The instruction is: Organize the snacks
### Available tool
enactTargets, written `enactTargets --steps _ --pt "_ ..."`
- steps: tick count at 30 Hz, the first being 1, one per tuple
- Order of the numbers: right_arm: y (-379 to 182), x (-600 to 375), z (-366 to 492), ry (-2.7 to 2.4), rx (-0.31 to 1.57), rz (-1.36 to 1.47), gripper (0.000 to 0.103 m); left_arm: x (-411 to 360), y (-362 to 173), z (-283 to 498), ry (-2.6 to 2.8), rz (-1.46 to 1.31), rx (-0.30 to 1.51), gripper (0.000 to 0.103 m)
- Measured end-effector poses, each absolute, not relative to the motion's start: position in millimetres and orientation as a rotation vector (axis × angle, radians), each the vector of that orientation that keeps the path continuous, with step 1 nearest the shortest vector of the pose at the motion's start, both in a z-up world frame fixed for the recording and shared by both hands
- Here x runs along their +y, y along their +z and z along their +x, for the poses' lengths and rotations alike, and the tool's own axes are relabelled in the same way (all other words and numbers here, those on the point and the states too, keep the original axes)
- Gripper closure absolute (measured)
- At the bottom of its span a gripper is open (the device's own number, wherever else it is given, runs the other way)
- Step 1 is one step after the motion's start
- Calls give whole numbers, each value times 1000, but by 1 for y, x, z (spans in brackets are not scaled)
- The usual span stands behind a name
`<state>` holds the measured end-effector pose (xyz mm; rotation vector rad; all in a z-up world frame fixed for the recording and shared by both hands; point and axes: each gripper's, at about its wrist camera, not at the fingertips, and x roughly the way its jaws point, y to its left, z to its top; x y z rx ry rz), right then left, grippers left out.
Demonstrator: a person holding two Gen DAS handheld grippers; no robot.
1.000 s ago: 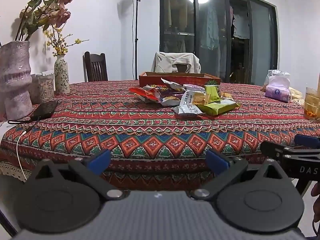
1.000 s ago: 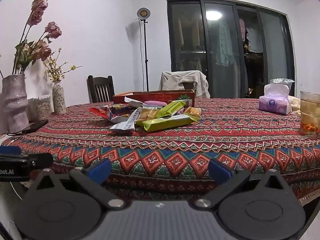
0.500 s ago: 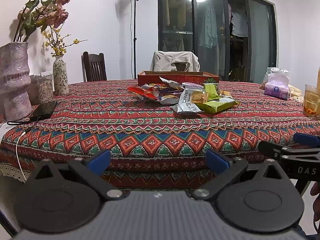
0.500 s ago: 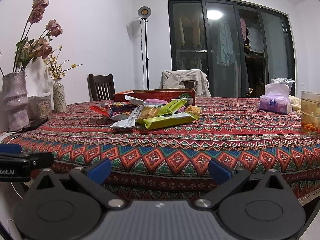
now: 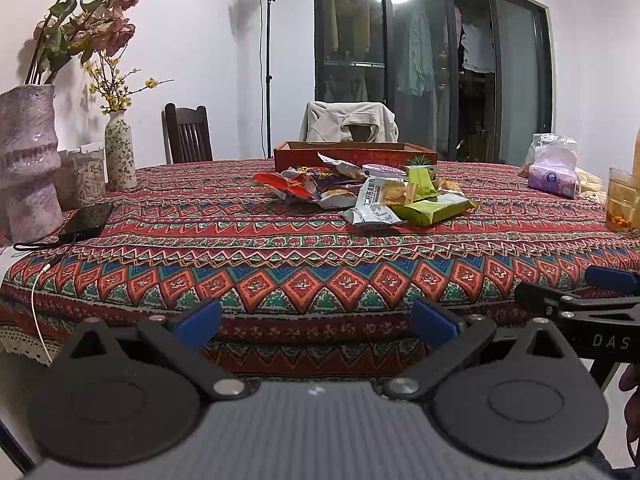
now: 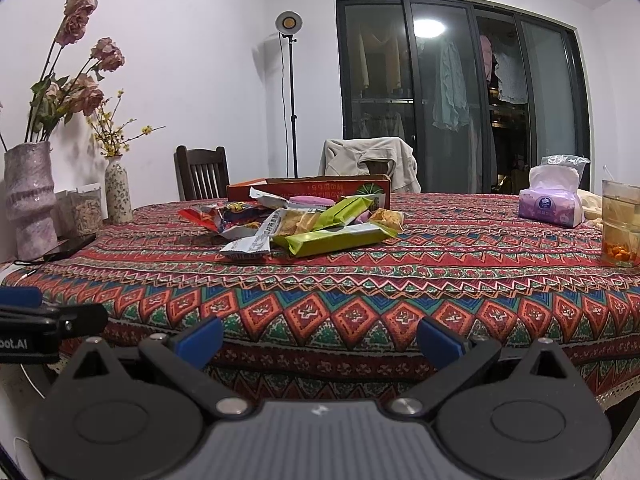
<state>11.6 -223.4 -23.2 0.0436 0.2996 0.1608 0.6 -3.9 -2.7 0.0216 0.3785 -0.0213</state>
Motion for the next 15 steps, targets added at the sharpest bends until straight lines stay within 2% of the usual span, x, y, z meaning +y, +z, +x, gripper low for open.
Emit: enactTargets --steps 15 --pt "-25 -224 11 159 301 42 0 -4 -2 1 -23 23 379 0"
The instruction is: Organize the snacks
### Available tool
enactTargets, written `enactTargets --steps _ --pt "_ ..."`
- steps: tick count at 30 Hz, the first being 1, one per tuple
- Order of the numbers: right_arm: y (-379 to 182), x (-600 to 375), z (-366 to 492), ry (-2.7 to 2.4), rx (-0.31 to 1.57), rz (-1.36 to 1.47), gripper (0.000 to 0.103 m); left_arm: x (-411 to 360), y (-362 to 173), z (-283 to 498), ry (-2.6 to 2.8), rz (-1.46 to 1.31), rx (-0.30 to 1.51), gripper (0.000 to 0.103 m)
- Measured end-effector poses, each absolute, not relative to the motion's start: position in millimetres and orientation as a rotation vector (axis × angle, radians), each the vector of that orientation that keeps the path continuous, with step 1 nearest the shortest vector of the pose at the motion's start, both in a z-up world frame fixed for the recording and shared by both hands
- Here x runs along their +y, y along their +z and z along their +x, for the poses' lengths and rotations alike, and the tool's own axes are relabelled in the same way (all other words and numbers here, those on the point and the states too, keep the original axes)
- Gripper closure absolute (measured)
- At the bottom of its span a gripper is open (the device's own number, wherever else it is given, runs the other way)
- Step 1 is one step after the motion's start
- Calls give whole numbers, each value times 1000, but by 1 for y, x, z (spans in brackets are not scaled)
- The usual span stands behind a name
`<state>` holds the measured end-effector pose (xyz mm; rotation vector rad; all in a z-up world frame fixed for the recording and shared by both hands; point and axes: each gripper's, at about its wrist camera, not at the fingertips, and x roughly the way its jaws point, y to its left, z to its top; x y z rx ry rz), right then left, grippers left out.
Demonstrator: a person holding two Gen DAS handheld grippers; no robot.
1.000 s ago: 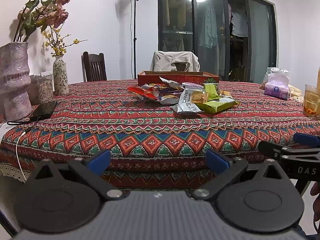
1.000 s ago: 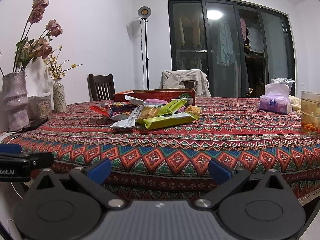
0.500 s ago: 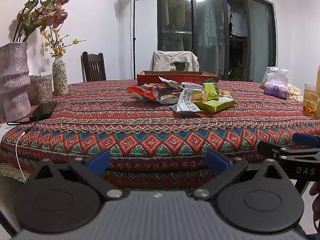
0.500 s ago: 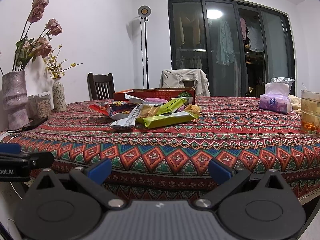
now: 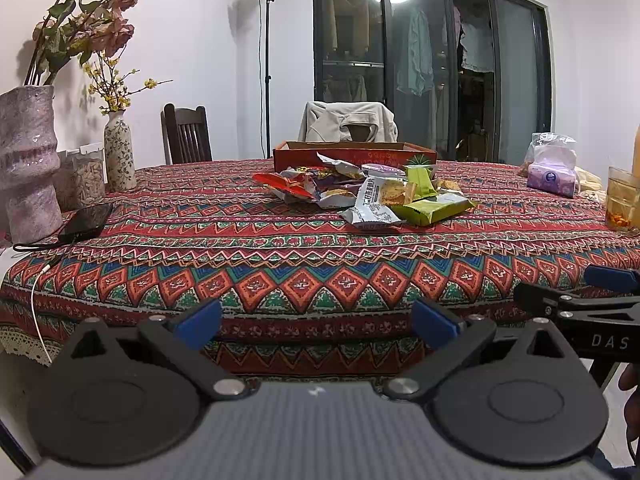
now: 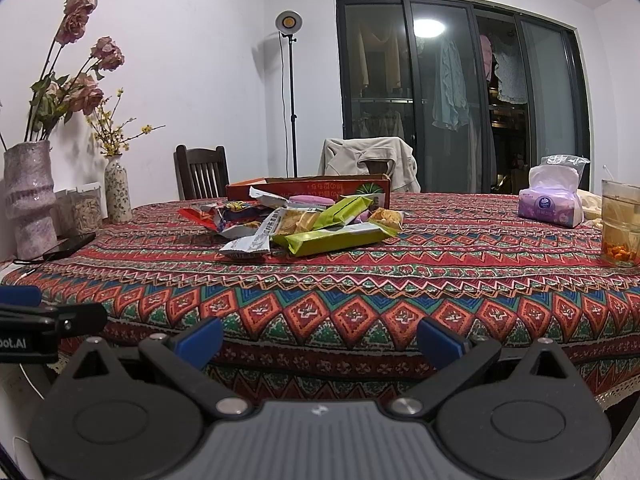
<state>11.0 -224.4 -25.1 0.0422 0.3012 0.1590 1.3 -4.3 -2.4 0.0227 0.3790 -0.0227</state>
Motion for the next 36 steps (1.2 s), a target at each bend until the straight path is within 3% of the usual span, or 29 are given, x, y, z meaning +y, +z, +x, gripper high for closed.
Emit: enactTargets --steps 30,36 --pt "-27 -225 11 157 309 40 0 -7 -4 1 -25 32 384 0" --pt "-16 -232 21 175 289 29 0 -4 7 31 -25 51 371 0"
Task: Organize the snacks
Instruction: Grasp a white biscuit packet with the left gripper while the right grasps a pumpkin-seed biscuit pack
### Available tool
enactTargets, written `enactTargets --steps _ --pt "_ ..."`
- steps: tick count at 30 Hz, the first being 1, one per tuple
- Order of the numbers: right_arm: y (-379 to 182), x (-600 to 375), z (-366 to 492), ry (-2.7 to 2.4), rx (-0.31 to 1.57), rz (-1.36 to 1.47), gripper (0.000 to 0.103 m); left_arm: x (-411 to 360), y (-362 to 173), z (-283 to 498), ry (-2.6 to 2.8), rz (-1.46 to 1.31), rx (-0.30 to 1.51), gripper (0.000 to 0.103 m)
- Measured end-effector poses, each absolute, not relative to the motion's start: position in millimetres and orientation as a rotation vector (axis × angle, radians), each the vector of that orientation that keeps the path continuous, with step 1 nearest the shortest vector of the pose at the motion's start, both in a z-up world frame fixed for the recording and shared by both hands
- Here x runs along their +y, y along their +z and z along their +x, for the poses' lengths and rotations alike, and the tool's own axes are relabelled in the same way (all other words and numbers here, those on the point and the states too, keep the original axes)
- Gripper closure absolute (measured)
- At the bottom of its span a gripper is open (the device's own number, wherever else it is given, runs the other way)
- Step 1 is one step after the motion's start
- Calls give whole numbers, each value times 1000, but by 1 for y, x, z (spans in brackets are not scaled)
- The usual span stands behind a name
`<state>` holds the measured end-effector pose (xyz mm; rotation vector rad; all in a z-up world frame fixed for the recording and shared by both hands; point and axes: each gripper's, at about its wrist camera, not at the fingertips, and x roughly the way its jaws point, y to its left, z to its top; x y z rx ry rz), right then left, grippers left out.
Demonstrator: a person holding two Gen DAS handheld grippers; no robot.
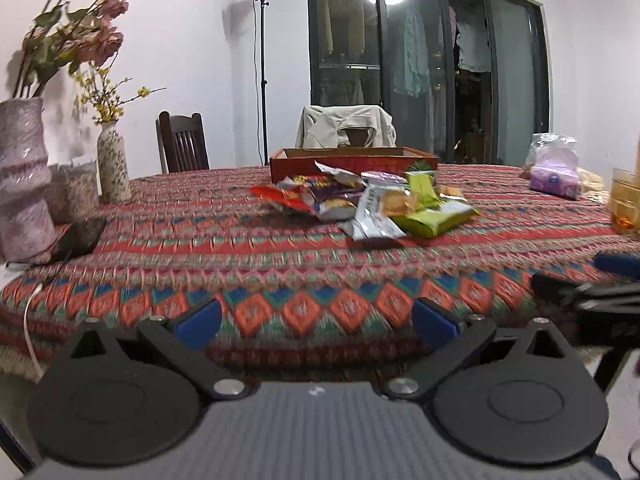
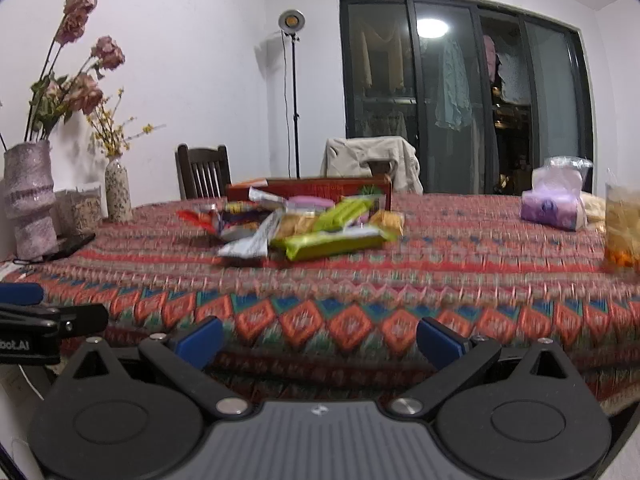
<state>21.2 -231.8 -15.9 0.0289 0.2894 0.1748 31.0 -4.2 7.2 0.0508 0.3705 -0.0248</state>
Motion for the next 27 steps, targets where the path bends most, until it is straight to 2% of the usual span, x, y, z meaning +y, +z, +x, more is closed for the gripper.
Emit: enactTargets --steps 5,13,18,20,21,22,23,24,25,27 --pt "8 -253 66 156 205 40 0 -9 17 90 -70 106 364 0" --pt "30 -274 159 207 276 50 0 -19 18 166 -104 21 447 0" --pt "30 -277 207 278 396 37 0 -36 13 201 -144 24 491 0" --pt "30 -275 219 332 402 1 2 -43 11 219 -155 36 550 0" --pt "32 -273 226 360 404 -19 7 -45 10 227 -159 34 578 1" --pt "33 -269 232 386 407 -40 13 -46 9 234 -161 22 600 3" --pt "35 -265 237 410 411 -61 15 -47 8 239 -162 11 615 10" --pt "36 -260 243 439 414 -86 19 -48 7 243 -161 6 631 20" --pt "37 -255 248 469 415 -112 24 -49 6 247 -159 1 646 26" --pt "38 -244 257 523 420 -167 31 -49 4 251 -154 4 650 47"
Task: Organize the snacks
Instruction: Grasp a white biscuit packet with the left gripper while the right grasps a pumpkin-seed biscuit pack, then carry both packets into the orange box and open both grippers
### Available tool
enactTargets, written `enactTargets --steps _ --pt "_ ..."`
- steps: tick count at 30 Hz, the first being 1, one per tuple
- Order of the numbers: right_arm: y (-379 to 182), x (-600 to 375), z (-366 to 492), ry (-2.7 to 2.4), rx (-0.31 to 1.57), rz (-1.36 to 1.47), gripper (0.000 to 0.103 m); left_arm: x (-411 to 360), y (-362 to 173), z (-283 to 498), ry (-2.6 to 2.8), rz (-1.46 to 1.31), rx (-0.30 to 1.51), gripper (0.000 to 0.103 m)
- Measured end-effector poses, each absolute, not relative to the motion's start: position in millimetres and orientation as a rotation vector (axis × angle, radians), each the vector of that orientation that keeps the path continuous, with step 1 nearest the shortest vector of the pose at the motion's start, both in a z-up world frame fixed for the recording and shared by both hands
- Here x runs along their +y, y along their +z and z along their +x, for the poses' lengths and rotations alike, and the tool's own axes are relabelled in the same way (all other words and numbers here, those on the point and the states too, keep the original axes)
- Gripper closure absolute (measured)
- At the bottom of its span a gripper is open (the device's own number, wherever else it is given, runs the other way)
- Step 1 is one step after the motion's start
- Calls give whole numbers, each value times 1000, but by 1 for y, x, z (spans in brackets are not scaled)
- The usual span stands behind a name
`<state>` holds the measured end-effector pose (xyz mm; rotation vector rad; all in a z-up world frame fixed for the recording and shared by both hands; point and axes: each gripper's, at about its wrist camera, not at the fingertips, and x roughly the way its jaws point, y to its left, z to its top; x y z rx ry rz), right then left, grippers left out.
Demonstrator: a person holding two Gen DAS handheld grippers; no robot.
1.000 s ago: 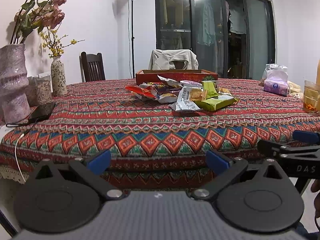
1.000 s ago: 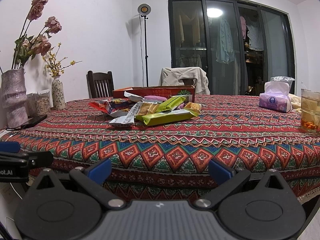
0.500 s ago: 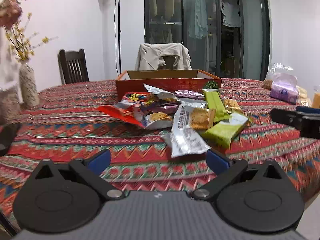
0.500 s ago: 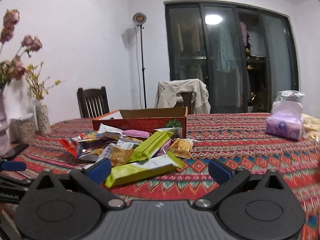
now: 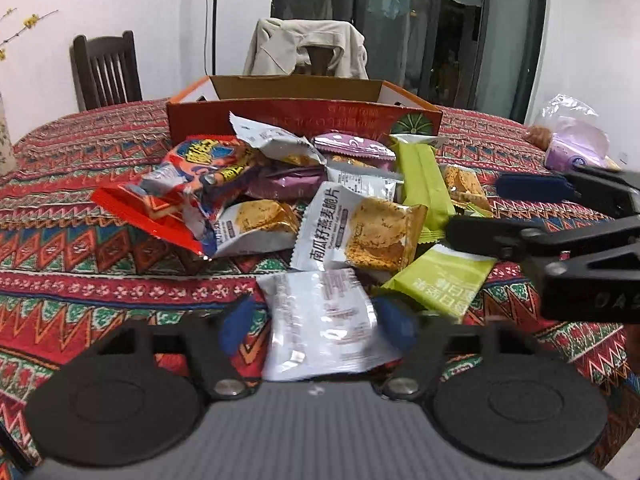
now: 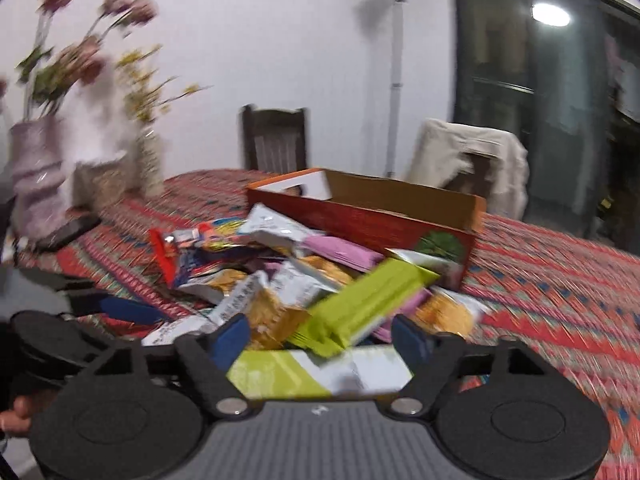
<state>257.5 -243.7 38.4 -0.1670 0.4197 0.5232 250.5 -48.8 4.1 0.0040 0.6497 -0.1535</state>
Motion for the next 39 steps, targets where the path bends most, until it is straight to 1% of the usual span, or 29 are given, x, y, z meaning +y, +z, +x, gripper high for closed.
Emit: enactTargets --steps 1,3,5,7,13,20,23,26,29,30,33,39 --pt "39 -237 262 548 418 -194 33 -49 4 252 -134 10 648 51" --pt "40 -228 266 589 416 -237 34 -46 4 253 -120 14 654 54" --pt "39 -217 273 632 421 -284 38 -41 6 251 -97 6 664 55" --pt "37 -206 277 666 431 -320 42 -34 9 246 -67 20 666 56" --pt "21 -172 278 734 446 -440 46 -13 11 239 -17 13 693 54" --pt "16 -149 283 774 452 -527 47 -1 16 243 8 19 671 54" --pt "22 -147 284 775 433 -539 38 10 19 237 22 5 651 54" --pt "24 -137 289 794 434 -584 36 20 17 233 56 -18 654 55" --pt "18 -128 299 807 467 -580 42 27 18 227 65 -45 646 55" --pt "19 -127 301 809 484 -565 53 28 19 224 65 -48 639 55" --pt "21 -126 292 796 496 -548 60 31 23 214 62 -56 618 55" --pt "29 -152 261 713 534 -360 61 25 31 196 18 -75 587 55"
